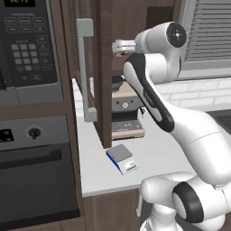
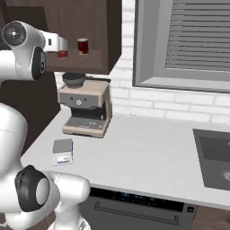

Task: Pick the canned food and place it on the digital scale for weighing, and close the cabinet.

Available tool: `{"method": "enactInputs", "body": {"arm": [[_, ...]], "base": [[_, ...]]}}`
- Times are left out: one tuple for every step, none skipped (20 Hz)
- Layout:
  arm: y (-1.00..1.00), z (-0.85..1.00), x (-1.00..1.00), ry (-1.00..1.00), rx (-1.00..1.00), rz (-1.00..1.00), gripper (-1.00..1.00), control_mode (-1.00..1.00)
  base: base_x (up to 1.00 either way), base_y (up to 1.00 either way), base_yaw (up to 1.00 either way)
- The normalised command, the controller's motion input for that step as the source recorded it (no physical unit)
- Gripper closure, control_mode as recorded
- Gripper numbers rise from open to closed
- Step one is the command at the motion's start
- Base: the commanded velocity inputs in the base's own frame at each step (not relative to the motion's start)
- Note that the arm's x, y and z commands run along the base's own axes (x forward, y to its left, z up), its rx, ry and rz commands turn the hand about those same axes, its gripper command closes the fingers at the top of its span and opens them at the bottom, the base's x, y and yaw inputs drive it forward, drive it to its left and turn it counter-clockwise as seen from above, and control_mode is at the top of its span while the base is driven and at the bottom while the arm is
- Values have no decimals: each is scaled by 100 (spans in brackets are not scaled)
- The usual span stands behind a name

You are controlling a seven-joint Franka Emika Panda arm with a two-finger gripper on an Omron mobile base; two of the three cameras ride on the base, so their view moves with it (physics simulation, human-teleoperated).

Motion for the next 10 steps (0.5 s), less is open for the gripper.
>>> {"method": "enactInputs", "body": {"arm": [[0, -12, 13, 0, -8, 0, -100, -100], [4, -27, 29, 0, -9, 0, -100, -100], [11, -30, 41, 0, -11, 0, -100, -100], [13, -35, 46, 0, -11, 0, -100, -100], [13, -27, 31, 0, -10, 0, -100, -100], [6, -25, 24, 0, -6, 0, -100, -100], [1, -22, 11, 1, -4, 0, -100, -100], [0, -11, 17, 0, -3, 0, -100, -100], [0, -8, 12, 0, -1, 0, -100, -100], [0, -6, 19, 0, 0, 0, -100, -100]], "base": [[0, 0, 0], [0, 0, 0], [0, 0, 0], [0, 0, 0], [0, 0, 0], [0, 0, 0], [0, 0, 0], [0, 0, 0], [0, 0, 0], [0, 0, 0]]}}
